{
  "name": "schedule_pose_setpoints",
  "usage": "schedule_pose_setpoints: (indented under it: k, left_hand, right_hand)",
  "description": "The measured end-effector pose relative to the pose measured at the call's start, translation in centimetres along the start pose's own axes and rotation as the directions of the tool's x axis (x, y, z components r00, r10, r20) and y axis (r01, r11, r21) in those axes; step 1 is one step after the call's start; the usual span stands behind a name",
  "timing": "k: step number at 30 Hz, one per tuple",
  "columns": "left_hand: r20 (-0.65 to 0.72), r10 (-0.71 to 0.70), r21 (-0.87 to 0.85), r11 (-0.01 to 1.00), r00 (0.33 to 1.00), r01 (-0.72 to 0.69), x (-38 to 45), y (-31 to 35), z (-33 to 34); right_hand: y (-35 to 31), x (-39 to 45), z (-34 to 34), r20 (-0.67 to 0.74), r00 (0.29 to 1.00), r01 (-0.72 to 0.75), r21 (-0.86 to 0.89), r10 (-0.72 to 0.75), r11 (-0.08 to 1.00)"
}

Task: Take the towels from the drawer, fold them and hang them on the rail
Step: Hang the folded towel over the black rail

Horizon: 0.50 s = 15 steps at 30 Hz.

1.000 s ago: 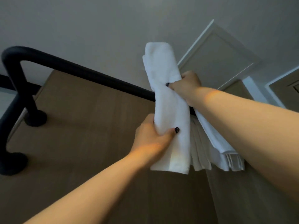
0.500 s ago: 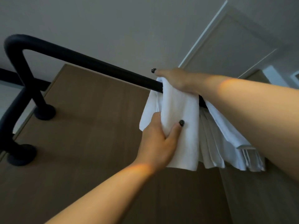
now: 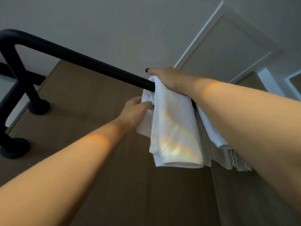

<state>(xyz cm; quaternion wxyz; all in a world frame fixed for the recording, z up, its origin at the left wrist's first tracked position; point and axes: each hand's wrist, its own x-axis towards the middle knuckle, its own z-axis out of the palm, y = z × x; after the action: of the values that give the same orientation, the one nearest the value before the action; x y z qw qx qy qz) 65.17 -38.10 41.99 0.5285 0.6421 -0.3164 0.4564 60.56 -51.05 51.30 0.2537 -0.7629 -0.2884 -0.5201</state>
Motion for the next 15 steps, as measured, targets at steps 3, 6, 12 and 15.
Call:
schedule_pose_setpoints:
  k: [3, 6, 12, 15]
  left_hand:
    - [0.03, 0.052, -0.001, 0.999, 0.998, -0.052, -1.7, -0.7, 0.7]
    - [0.034, 0.038, -0.089, 0.995, 0.999, -0.035, -3.8, -1.0, 1.4]
    - [0.031, 0.004, -0.071, 0.997, 0.999, -0.002, -5.9, 0.1, 1.3]
    - [0.001, 0.007, -0.081, 0.997, 1.0, -0.007, -6.5, 0.6, 1.5]
  right_hand:
    - [0.6, -1.9, 1.1, -0.21, 0.975, 0.052, -0.091, -0.071, 0.995]
    - [1.8, -5.2, 2.7, -0.36, 0.905, 0.176, -0.167, -0.226, 0.97]
    - [4.2, -10.9, 4.0, -0.271, 0.946, 0.181, -0.014, -0.178, 0.983]
    - [4.5, -13.4, 4.4, -0.323, 0.945, 0.073, 0.377, 0.057, 0.923]
